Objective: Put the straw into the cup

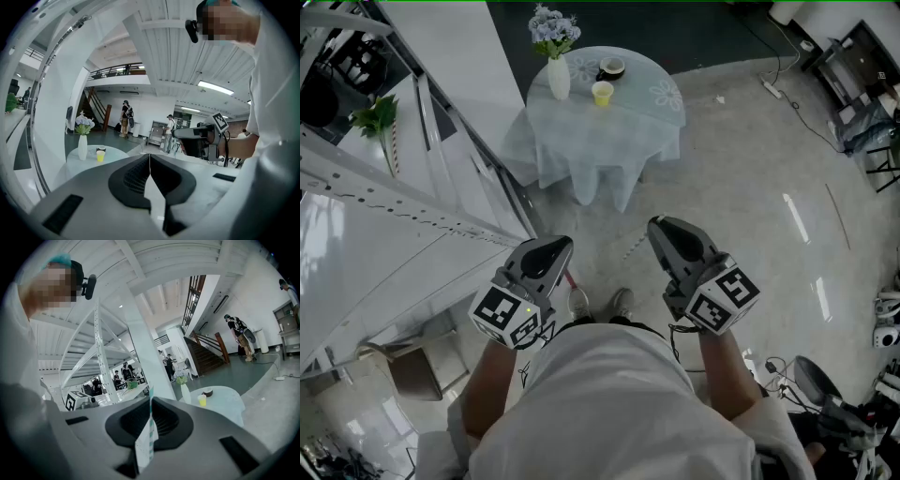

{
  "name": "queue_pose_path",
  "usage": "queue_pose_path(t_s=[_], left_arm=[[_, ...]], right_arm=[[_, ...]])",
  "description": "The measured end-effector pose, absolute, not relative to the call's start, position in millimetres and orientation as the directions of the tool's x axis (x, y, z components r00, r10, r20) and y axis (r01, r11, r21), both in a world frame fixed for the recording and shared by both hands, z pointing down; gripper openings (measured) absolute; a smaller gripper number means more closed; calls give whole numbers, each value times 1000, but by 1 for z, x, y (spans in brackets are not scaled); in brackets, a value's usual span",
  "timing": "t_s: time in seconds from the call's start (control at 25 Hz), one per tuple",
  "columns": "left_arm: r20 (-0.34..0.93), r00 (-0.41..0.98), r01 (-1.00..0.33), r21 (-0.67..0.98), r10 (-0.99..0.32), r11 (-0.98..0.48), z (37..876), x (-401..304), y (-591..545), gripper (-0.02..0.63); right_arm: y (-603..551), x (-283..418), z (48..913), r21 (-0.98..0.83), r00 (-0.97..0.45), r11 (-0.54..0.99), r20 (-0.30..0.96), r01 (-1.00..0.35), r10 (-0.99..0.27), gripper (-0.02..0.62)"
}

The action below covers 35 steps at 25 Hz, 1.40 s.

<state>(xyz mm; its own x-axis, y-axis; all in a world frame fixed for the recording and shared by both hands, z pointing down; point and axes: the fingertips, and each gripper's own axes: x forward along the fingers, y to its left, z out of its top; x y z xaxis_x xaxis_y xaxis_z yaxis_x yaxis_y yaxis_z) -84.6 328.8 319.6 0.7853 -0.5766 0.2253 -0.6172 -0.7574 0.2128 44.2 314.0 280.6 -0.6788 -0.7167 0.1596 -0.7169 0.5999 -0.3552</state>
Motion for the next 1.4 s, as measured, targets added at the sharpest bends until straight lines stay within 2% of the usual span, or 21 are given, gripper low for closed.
queue_pose_path(t_s=[1.4], left_arm=[[236, 742, -666, 154, -628, -730, 314, 19, 330, 23]], right_arm=[[305, 149, 286, -386, -722, 641, 102, -663, -685, 32]])
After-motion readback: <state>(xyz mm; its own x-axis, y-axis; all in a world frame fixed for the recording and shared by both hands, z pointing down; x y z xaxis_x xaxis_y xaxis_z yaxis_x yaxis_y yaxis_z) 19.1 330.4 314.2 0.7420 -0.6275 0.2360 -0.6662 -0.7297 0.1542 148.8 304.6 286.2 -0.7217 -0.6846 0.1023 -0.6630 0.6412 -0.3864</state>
